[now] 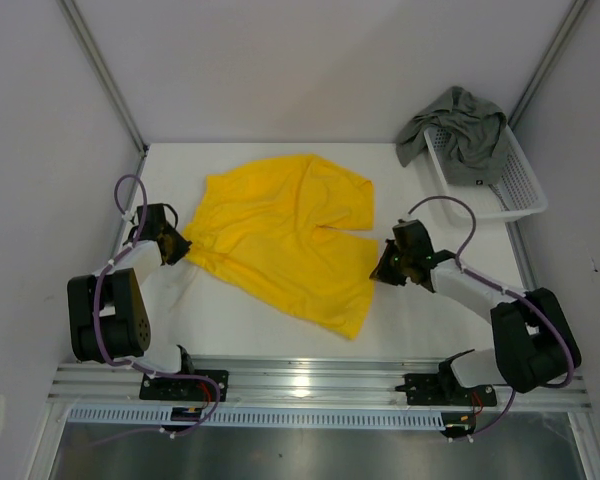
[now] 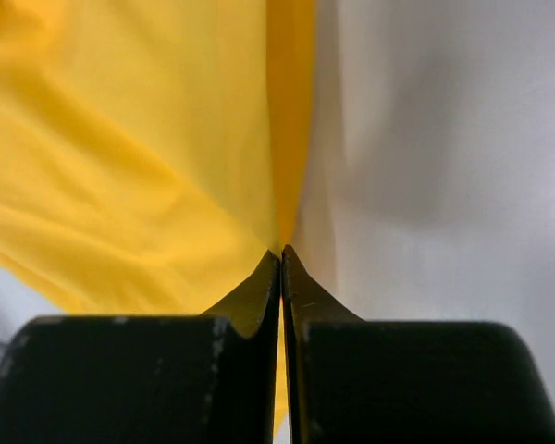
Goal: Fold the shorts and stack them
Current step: Flatten the shorts out
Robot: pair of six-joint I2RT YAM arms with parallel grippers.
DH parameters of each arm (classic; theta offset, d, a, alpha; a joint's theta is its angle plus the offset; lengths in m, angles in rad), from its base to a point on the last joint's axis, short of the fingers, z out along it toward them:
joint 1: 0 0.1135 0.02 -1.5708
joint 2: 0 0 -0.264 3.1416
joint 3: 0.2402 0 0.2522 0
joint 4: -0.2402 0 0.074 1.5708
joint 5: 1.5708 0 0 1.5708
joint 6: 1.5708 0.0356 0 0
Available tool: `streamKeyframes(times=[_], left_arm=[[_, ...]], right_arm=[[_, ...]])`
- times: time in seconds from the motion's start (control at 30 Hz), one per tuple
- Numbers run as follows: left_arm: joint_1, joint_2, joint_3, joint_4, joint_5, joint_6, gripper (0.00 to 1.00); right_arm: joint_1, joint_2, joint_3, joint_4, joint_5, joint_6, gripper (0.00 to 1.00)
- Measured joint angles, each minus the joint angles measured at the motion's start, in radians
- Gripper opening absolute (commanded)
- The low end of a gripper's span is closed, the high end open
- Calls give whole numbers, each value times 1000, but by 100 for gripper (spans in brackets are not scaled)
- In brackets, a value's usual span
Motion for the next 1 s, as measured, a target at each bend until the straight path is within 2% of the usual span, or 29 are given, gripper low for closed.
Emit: streamKeyframes(times=[0.13, 0.33, 0.4, 0.43, 0.47, 0.5, 0.6, 0.77, 0.93, 1.0], left_arm=[[0, 0, 0, 0, 4, 0, 0], [0, 0, 0, 0, 6, 0, 0], [0, 0, 0, 0, 6, 0, 0], [0, 0, 0, 0, 6, -1, 0], [0, 0, 0, 0, 6, -1, 0], [0, 0, 0, 0, 5, -1, 0], [0, 0, 0, 0, 5, -1, 0], [0, 0, 0, -1, 10, -2, 0], [0, 3, 2, -2, 14, -3, 3], [0, 6, 6, -5, 19, -5, 7]], right_arm=[[-115, -40, 3, -22, 8, -30, 0], [-126, -5, 30, -63, 31, -63, 0], [-135, 3, 48, -69, 43, -69, 9], [-137, 7, 56, -69, 47, -72, 19], [-138, 11, 63, -68, 49, -76, 35], [-138, 13, 65, -65, 48, -77, 58], [-135, 19, 66, -66, 31, -93, 80], [-68, -81, 26, -78, 6, -103, 78], [91, -318, -105, -39, -20, -103, 76], [161, -379, -163, -11, -23, -102, 75]])
